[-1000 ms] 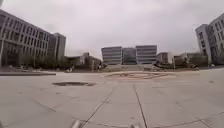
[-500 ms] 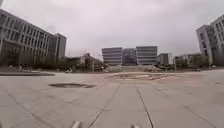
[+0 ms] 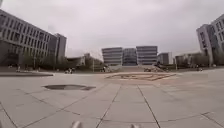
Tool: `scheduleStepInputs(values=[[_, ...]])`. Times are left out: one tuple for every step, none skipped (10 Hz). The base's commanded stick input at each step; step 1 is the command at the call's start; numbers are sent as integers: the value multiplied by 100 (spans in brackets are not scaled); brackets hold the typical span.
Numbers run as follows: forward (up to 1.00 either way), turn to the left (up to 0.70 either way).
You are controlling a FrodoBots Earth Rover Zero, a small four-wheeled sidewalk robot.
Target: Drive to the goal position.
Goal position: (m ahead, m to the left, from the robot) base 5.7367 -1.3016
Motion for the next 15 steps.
scheduleStepInputs(values=[[70,0],[70,0],[70,0],[70,0],[70,0],[70,0],[70,0],[70,0],[70,0],[70,0],[70,0],[70,0],[70,0],[70,0],[70,0]])
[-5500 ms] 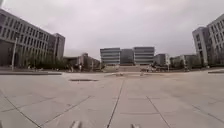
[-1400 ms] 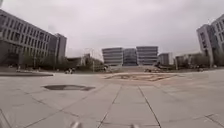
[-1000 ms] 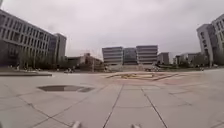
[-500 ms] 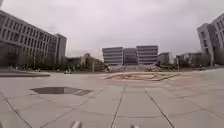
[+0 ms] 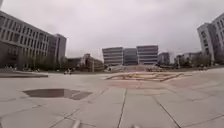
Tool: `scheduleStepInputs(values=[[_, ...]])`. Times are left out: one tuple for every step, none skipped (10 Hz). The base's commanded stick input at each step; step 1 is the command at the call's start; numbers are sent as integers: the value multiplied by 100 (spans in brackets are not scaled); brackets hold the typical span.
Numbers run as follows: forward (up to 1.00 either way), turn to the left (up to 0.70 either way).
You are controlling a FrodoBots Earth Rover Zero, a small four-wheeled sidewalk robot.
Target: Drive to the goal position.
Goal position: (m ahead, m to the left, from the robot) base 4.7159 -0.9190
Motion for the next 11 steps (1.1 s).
scheduleStepInputs(values=[[70,0],[70,0],[70,0],[70,0],[70,0],[70,0],[70,0],[70,0],[70,0],[70,0],[70,0]])
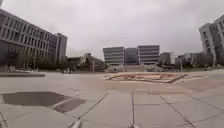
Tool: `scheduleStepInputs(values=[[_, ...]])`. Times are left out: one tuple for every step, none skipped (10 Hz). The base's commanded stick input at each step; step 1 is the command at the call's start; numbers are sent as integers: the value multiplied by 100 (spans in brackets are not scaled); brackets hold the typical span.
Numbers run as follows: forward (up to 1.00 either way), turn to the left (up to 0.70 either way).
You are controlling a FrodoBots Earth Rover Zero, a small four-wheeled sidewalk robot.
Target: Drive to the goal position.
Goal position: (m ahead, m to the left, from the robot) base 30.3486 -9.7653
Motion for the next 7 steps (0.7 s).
scheduleStepInputs(values=[[70,0],[70,0],[70,-2],[70,-9],[70,-28],[70,-31],[70,-14]])
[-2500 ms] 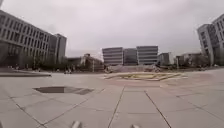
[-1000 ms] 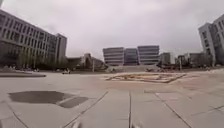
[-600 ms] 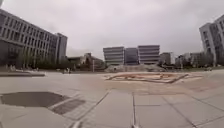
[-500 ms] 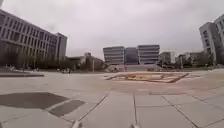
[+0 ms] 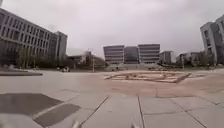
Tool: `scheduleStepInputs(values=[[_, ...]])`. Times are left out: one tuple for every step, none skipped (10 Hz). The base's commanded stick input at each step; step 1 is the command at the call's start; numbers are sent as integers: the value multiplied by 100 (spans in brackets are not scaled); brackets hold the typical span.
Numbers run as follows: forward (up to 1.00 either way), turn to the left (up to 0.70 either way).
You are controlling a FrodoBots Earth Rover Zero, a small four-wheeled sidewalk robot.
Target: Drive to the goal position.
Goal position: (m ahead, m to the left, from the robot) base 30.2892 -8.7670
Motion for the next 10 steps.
scheduleStepInputs(values=[[70,-8],[70,-2],[70,0],[70,0],[70,0],[70,0],[70,0],[70,0],[70,0],[70,0]])
